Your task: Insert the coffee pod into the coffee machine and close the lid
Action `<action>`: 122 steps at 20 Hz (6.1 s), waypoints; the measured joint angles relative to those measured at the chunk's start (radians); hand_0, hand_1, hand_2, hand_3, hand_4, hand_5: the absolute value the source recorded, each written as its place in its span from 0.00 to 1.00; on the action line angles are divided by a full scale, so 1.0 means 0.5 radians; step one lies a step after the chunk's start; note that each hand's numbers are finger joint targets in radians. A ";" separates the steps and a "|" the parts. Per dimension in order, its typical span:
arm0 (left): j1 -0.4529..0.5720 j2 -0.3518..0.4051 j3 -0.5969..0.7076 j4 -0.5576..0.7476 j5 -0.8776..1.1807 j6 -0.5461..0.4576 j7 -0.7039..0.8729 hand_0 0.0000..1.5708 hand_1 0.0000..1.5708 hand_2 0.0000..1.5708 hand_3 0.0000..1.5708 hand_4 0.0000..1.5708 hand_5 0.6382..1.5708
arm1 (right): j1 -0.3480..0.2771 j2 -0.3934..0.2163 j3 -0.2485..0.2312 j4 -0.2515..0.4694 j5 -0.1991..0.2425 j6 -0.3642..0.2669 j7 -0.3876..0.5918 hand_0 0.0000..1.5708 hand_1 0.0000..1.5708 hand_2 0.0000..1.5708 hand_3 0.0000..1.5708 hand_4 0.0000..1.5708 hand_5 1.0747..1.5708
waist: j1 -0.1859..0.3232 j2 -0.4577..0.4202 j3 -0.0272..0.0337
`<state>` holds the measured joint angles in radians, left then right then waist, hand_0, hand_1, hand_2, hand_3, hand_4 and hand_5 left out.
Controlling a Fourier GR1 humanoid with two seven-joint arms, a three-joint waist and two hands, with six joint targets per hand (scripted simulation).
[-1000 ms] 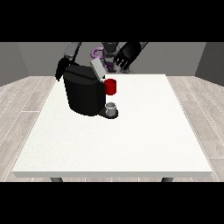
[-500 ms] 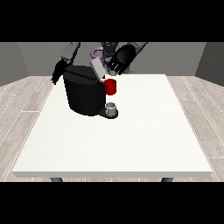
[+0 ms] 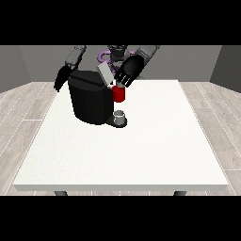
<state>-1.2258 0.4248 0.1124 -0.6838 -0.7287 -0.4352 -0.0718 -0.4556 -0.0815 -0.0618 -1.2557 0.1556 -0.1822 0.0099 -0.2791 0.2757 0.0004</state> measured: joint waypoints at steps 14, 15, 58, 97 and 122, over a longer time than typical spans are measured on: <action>-0.050 0.033 0.028 0.064 -0.025 0.030 -0.025 0.78 0.78 0.80 0.76 0.26 1.00 | -0.022 -0.005 0.002 -0.009 -0.008 0.017 -0.004 0.00 0.00 0.00 0.00 0.00 1.00 | -0.051 0.057 0.002; -0.053 0.033 0.030 0.060 -0.021 0.026 -0.040 0.78 0.78 0.81 0.77 0.25 1.00 | -0.015 0.000 -0.002 0.000 -0.005 0.004 -0.011 0.00 0.00 0.00 0.00 0.00 1.00 | -0.038 0.053 0.002; -0.163 0.176 -0.024 0.079 -0.269 0.389 -0.368 0.64 0.64 0.65 0.46 0.00 1.00 | -0.119 -0.006 0.011 0.013 0.063 -0.059 -0.043 0.00 0.00 0.00 0.00 0.11 1.00 | -0.091 0.261 0.001; 0.767 -0.562 0.493 0.174 0.427 0.388 -0.520 0.00 0.00 0.00 0.00 0.25 1.00 | 0.496 0.060 -0.018 0.047 -0.099 0.077 -0.121 0.00 0.00 0.00 0.00 0.00 1.00 | 0.485 -0.817 -0.005; 1.511 -0.843 0.211 -0.453 0.981 0.252 -0.354 0.00 0.00 0.00 0.00 0.24 1.00 | 0.033 -0.241 -0.311 0.242 -0.404 0.394 0.123 0.00 0.00 0.00 0.00 0.11 1.00 | 1.001 -0.896 0.000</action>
<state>-0.4703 0.0034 0.2180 -0.9104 -0.2383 -0.3092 -0.2489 -0.4389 -0.2020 -0.2173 -1.1345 -0.0465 0.0147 0.0714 0.2212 -0.1723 0.0003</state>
